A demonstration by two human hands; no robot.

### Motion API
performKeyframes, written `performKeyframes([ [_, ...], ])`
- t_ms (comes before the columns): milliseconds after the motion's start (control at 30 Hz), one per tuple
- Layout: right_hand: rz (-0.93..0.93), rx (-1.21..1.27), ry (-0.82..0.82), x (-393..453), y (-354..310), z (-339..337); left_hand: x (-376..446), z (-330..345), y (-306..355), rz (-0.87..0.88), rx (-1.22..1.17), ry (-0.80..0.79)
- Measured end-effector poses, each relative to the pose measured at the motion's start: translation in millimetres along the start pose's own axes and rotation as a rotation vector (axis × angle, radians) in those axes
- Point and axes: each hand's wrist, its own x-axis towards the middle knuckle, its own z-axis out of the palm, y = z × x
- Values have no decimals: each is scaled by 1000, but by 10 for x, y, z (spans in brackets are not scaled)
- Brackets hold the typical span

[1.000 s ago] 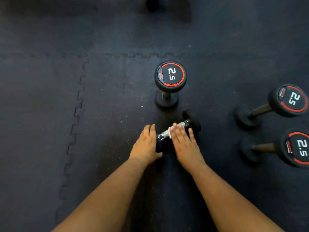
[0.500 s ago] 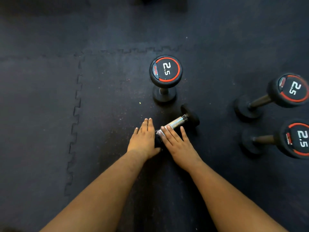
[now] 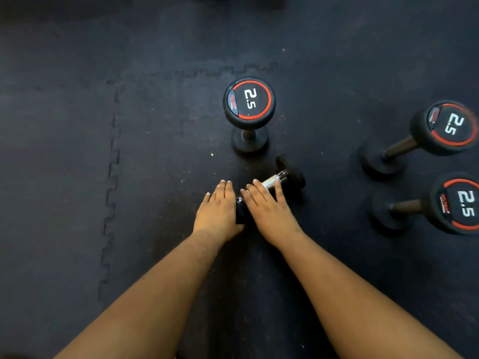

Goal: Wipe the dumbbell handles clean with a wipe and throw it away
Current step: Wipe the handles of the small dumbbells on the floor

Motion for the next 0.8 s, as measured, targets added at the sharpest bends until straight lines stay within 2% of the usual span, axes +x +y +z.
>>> performKeyframes([
  [100,5,8,-29,202,-88,-72,2,-12,6,2,0,0],
  [200,-3,-44,-3,-60,60,-6,0,-31,-6,4,5,-8],
  [300,68,-47,-24,-234,188,15,-11,-2,-3,2,8,7],
  [433,136,-30,-71,230,169,-169,-16,35,5,8,21,14],
  [533,147,-79,-64,237,195,-185,-4,10,-15,17,12,15],
  [667,230,-76,-14,-185,102,37,-4,14,-16,20,-14,15],
  [800,200,-88,-23,80,91,-51,-3,38,-6,21,-1,41],
])
